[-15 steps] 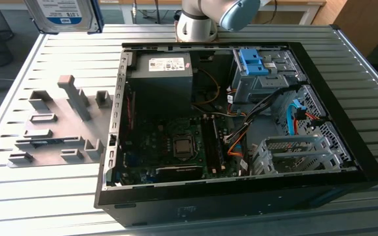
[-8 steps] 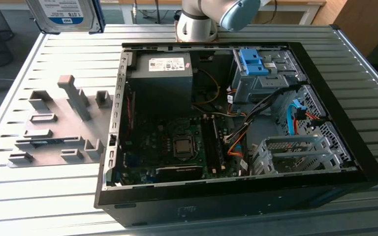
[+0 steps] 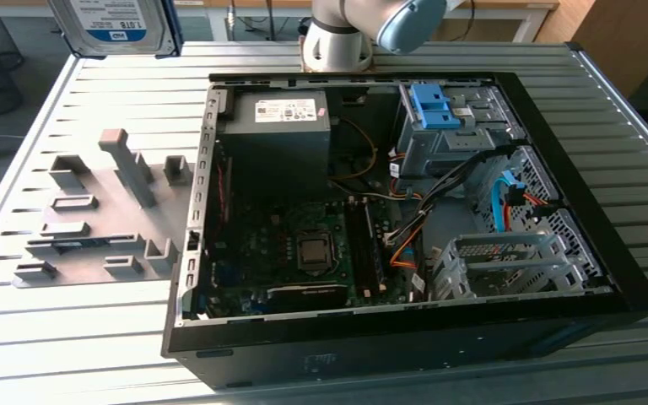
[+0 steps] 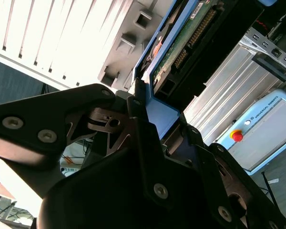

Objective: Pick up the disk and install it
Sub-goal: 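Pick up the disk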

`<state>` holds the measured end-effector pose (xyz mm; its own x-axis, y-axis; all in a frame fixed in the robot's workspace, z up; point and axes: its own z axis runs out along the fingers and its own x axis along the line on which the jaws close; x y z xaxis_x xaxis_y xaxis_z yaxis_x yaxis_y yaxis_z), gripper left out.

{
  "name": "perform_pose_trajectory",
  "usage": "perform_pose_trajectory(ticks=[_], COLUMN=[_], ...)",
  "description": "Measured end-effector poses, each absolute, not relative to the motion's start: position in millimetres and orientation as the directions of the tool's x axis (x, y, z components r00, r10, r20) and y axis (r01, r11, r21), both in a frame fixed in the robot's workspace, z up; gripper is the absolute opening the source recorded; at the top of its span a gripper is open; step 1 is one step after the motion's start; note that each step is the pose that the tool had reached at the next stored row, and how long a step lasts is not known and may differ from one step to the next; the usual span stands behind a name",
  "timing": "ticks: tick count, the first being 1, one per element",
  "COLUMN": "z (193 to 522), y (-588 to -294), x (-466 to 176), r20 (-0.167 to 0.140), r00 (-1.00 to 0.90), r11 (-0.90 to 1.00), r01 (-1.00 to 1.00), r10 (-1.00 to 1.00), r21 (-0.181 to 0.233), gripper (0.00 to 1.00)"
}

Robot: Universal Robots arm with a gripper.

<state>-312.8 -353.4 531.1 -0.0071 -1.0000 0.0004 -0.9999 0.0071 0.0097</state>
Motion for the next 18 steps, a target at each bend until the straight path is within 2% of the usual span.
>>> perform_pose_trajectory(ticks=[18], z=[531], y=[-353], x=[-301], r20=[0.0], r00=[-0.007], r11=[0.007], r01=[-1.0], r10=[-1.0], r21=[0.01], gripper=[0.37])
